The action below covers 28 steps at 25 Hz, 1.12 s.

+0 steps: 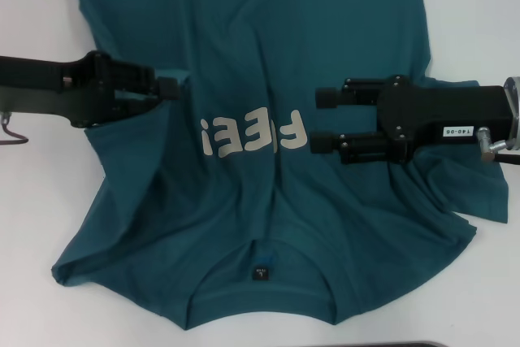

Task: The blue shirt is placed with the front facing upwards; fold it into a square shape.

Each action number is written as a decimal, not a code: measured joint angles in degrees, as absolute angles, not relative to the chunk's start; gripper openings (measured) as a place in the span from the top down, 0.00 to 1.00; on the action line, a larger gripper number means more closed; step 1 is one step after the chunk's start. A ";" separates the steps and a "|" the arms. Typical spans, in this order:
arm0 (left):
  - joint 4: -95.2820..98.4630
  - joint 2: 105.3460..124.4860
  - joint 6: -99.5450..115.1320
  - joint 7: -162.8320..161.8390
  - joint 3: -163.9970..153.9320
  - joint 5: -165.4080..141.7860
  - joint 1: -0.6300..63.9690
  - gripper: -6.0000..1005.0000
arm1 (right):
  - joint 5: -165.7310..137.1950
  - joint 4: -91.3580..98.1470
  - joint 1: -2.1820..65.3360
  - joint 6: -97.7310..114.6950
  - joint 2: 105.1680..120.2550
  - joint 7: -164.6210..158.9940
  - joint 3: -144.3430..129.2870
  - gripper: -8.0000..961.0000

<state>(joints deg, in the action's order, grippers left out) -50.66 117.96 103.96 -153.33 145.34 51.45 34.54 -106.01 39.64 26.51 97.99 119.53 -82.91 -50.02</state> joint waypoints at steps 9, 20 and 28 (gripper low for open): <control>-50.17 118.05 98.12 -155.10 144.91 49.93 33.44 0.53 | -106.09 39.83 26.29 98.04 119.53 -83.13 -50.01 0.17; -50.12 116.48 102.02 -152.59 144.93 49.81 30.77 0.50 | -106.08 39.93 26.16 98.40 119.44 -83.19 -50.01 0.17; -53.95 119.64 114.69 -116.89 149.50 59.70 21.92 0.47 | -105.99 39.65 26.51 98.73 119.43 -83.71 -50.00 0.17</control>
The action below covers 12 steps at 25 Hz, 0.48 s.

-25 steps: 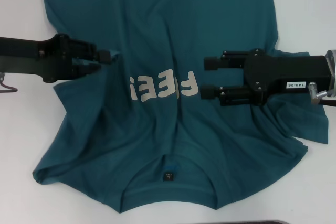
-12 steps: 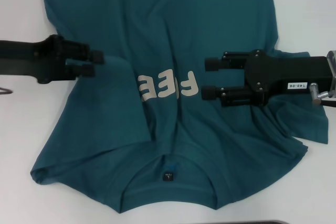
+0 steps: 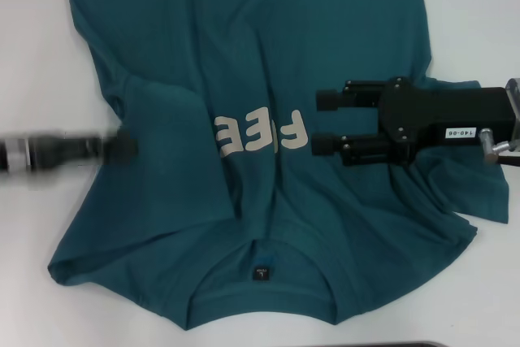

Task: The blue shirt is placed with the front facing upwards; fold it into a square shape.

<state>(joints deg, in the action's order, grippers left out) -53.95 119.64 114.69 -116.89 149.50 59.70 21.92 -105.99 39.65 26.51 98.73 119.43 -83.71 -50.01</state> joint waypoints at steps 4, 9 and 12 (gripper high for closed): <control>-52.64 121.99 116.46 -89.74 147.51 63.22 15.06 0.46 | -105.93 39.92 26.51 98.52 119.44 -86.11 -49.81 0.17; -49.20 122.45 116.28 -80.17 148.62 63.46 13.09 0.45 | -105.73 40.05 27.02 98.04 119.03 -95.30 -46.28 0.17; -47.76 122.07 116.28 -79.55 148.14 62.48 13.05 0.44 | -105.95 40.08 26.96 98.03 118.34 -101.17 -44.23 0.18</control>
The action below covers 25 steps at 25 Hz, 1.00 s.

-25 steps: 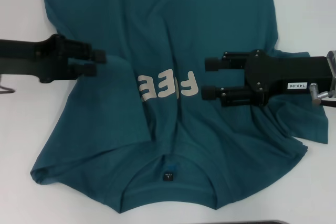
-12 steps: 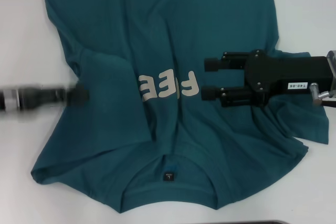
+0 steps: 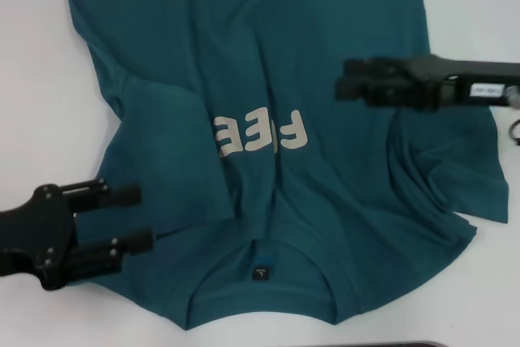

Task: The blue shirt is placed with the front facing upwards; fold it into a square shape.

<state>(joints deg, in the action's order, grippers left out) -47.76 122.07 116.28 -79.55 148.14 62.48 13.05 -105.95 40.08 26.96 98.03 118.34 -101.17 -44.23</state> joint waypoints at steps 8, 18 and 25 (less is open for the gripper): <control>-45.63 121.77 116.36 -75.17 148.05 57.32 12.32 0.34 | -109.62 42.36 23.91 100.80 112.86 -114.68 -42.95 0.18; -45.55 121.29 116.19 -80.63 149.86 56.75 13.59 0.35 | -130.46 53.43 24.56 107.26 108.15 -132.02 -30.96 0.18; -45.52 121.08 116.24 -85.12 150.96 56.77 14.79 0.35 | -141.35 55.97 26.31 106.10 107.83 -136.89 -26.24 0.18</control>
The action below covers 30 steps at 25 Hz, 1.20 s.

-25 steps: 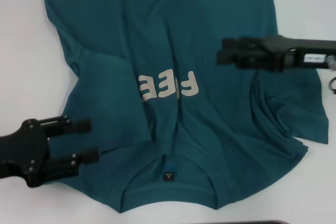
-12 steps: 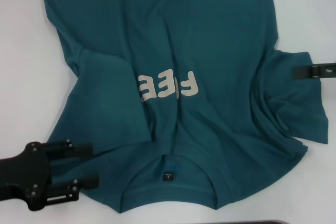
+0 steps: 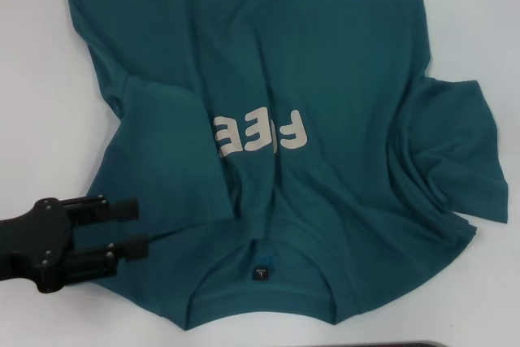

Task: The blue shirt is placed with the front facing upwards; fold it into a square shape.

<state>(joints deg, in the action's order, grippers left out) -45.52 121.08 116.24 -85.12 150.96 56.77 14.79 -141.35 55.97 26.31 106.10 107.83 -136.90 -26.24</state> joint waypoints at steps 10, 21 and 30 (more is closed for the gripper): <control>-45.53 121.24 116.35 -85.16 151.09 56.78 14.92 0.35 | -143.18 55.45 27.00 105.10 107.85 -138.42 -26.05 0.17; -45.80 121.08 116.39 -85.17 151.09 56.78 15.04 0.35 | -143.43 54.99 27.07 104.91 107.84 -138.80 -26.15 0.17; -45.77 121.11 116.45 -85.17 151.09 56.78 15.38 0.35 | -146.09 49.29 29.07 100.74 107.76 -141.35 -26.72 0.17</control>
<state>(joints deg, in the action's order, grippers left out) -45.77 121.11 116.45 -85.17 151.09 56.78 15.38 -146.09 49.29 29.07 100.74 107.76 -141.35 -26.72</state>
